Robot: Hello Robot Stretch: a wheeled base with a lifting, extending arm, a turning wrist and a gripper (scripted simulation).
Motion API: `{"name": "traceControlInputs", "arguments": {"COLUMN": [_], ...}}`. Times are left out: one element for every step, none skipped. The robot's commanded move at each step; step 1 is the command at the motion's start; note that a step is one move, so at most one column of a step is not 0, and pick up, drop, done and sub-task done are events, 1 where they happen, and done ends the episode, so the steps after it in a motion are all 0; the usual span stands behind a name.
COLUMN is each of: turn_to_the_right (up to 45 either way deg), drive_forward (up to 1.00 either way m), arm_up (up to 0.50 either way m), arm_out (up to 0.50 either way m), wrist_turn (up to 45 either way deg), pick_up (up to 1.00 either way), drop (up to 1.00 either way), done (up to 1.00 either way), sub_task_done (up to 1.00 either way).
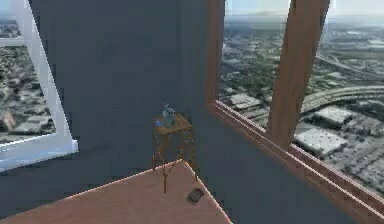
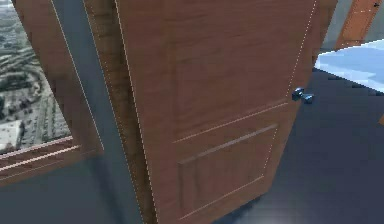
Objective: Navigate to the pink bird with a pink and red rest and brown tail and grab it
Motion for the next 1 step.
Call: {"name": "traceControlInputs", "arguments": {"turn_to_the_right": [0.0], "drive_forward": [0.85], "arm_up": [0.00], "arm_out": [0.00], "wrist_turn": [0.0], "pick_up": [0.00], "drop": [0.00], "done": [0.00], "sub_task_done": [0.00]}}
